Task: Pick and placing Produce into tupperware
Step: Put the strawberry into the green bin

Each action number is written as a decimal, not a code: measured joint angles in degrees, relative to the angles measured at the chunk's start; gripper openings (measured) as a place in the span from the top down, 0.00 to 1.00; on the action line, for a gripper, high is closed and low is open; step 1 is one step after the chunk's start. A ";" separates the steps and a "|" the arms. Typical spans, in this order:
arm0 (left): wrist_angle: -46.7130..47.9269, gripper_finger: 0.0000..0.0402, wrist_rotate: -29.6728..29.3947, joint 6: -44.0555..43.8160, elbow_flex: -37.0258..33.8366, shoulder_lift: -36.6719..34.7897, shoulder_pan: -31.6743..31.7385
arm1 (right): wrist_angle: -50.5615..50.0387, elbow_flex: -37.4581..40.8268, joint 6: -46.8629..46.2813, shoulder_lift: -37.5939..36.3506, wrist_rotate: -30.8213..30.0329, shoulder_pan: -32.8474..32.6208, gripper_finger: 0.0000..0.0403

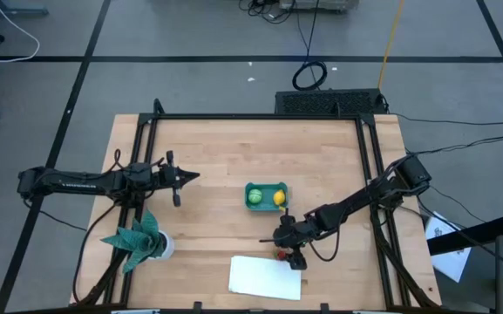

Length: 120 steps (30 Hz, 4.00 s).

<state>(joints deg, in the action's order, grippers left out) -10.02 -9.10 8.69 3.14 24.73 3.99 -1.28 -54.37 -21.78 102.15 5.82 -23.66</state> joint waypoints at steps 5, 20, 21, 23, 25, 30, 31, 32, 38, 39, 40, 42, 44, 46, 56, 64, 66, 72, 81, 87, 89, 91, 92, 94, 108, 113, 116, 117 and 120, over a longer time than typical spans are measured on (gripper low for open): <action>0.00 1.00 0.00 0.00 0.01 0.00 0.02 | 0.48 -0.02 0.53 0.95 -0.16 -0.51 0.29; -0.02 1.00 0.02 0.01 0.01 0.00 0.01 | 1.92 -0.11 1.66 1.90 -0.09 -0.96 0.34; 0.00 1.00 0.02 0.01 0.00 0.00 0.01 | 1.94 -0.11 1.64 1.91 -0.07 -0.94 0.36; -0.02 1.00 0.02 0.02 0.00 0.00 0.00 | 1.94 -0.11 1.66 1.95 -0.08 -0.94 0.40; -0.02 1.00 0.02 0.02 0.02 0.00 0.02 | 1.99 -0.11 1.66 1.95 -0.07 -0.94 0.44; -0.02 1.00 0.02 0.02 0.00 0.00 0.00 | 2.15 -0.07 1.65 1.84 0.83 -0.96 0.55; -0.02 1.00 0.02 0.02 0.01 0.01 0.02 | 2.16 -0.10 1.67 1.84 1.37 -0.96 0.56; -0.02 1.00 0.02 0.02 0.01 0.01 0.00 | 2.13 -0.23 1.72 1.84 2.06 -0.96 0.58; -0.02 1.00 0.02 0.02 0.01 0.00 0.02 | 1.74 -1.61 2.12 1.84 3.88 -0.81 0.65; -0.02 1.00 0.02 0.02 0.01 0.00 0.01 | 1.44 -1.91 2.33 1.81 3.85 -0.79 0.66; -0.02 1.00 0.02 0.02 0.00 0.00 0.02 | 0.90 -2.30 2.75 1.81 3.85 -0.79 0.66; -0.02 1.00 0.02 0.03 0.00 0.00 0.01 | -0.28 -3.04 3.17 1.81 3.76 -0.79 0.66; 0.00 1.00 0.02 0.02 0.02 0.00 0.02 | -1.50 -3.65 3.45 1.77 3.73 -0.70 0.65; -0.02 1.00 0.02 0.02 0.01 0.00 0.01 | -2.80 -4.31 3.64 1.77 3.72 -0.59 0.65; -0.01 1.00 0.02 0.02 0.01 0.00 0.00 | -11.32 -8.51 5.07 1.32 3.48 1.04 0.65; 0.68 1.00 0.04 0.04 0.00 0.00 0.02 | -14.54 -8.79 6.08 -2.62 3.34 2.09 0.65; 0.92 1.00 0.04 0.02 0.00 0.00 0.00 | -15.43 -8.79 6.08 -4.22 3.32 2.35 0.65; 0.87 1.00 0.04 0.03 0.01 0.00 0.02 | -15.55 -8.79 6.11 -9.23 3.23 3.34 0.65; 0.87 1.00 0.02 0.09 0.00 0.00 0.02 | -17.44 -8.79 6.39 -15.29 3.08 4.59 0.65; 0.86 1.00 0.02 0.09 0.01 0.00 0.01 | -17.81 -8.79 6.40 -17.59 2.98 5.30 0.65; 0.87 1.00 0.00 0.09 0.00 0.00 0.02 | -17.86 -8.76 6.46 -18.44 2.94 5.59 0.65; 0.87 1.00 0.02 0.09 0.02 0.00 0.02 | -17.88 -8.76 6.62 -19.31 2.84 5.80 0.65; 0.88 1.00 0.02 0.09 0.00 0.00 0.02 | -17.90 -8.76 6.83 -19.63 2.72 5.91 0.65; 0.87 1.00 0.00 0.09 0.01 0.00 0.02 | -18.24 -8.76 7.14 -20.47 1.70 6.06 0.65; 0.83 1.00 -0.01 0.12 0.00 0.00 0.02 | -22.65 -8.74 7.12 -25.51 -0.02 7.84 0.65; 0.85 1.00 -0.02 0.39 0.00 0.00 0.02 | -22.68 -8.74 7.96 -25.33 0.27 9.57 0.65; 0.85 1.00 -0.02 0.41 0.00 0.00 0.00 | -22.67 -8.74 8.88 -24.83 1.86 11.23 0.65; 0.85 1.00 -0.02 0.40 0.01 0.00 0.02 | -22.44 -8.74 9.14 -24.61 2.72 11.81 0.65; 0.92 1.00 -0.04 0.37 0.02 0.00 0.00 | -20.82 -8.74 10.26 -24.35 3.37 13.25 0.65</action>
<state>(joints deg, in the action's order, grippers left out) -9.10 -9.15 9.06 3.16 24.73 3.99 -22.10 -63.11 -11.52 77.79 9.19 -10.41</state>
